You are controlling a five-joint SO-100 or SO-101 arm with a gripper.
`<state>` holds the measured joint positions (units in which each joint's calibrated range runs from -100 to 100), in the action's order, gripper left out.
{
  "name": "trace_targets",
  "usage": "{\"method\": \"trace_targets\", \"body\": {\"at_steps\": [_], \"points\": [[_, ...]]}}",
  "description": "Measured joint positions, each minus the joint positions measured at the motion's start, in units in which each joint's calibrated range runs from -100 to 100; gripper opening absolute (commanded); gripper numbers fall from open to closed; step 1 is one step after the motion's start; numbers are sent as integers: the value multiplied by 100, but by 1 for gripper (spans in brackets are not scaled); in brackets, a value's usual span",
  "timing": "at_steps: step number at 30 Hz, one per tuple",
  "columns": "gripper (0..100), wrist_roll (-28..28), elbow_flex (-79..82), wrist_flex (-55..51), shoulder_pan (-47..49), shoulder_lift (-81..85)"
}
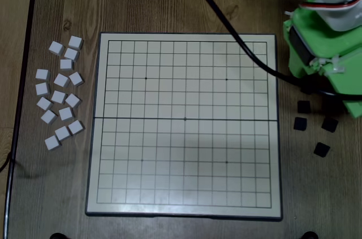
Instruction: Grasp a Black stone and put it on the board on position (0,0).
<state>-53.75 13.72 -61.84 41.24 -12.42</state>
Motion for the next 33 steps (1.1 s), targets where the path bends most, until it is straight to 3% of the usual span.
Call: {"method": "trace_targets", "body": {"at_steps": [33], "points": [[10, -337, 286, 389, 140, -356]]}}
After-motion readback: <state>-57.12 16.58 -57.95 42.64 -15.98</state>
